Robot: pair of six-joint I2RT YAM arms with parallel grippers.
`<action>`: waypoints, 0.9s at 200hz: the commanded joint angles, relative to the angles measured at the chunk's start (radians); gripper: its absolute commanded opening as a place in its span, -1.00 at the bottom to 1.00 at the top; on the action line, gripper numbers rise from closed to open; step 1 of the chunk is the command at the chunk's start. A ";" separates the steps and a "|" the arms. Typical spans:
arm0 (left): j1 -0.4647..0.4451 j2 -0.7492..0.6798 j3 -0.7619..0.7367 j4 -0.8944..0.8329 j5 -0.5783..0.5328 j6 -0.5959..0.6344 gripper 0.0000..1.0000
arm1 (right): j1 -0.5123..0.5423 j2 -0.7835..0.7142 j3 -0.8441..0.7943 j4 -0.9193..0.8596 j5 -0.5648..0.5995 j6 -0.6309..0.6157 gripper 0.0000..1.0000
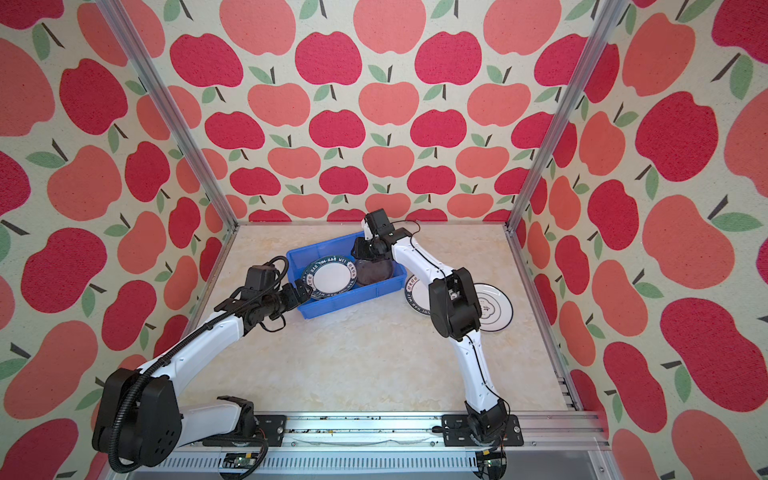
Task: Place the plates into the plastic bin on the countertop
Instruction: 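Open the left gripper while the right gripper presses the plate down into the bin, then open the right gripper and withdraw both grippers from the bin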
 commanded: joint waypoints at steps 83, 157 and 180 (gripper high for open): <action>0.054 -0.038 -0.033 -0.004 0.036 0.044 0.98 | 0.066 0.256 0.311 -0.291 0.038 -0.045 -0.17; 0.080 -0.104 -0.061 -0.016 0.050 0.061 0.98 | 0.081 0.268 0.436 -0.365 0.082 -0.048 -0.19; 0.073 -0.105 -0.050 -0.014 0.059 0.060 0.98 | 0.039 0.182 0.384 -0.369 0.086 -0.061 -0.13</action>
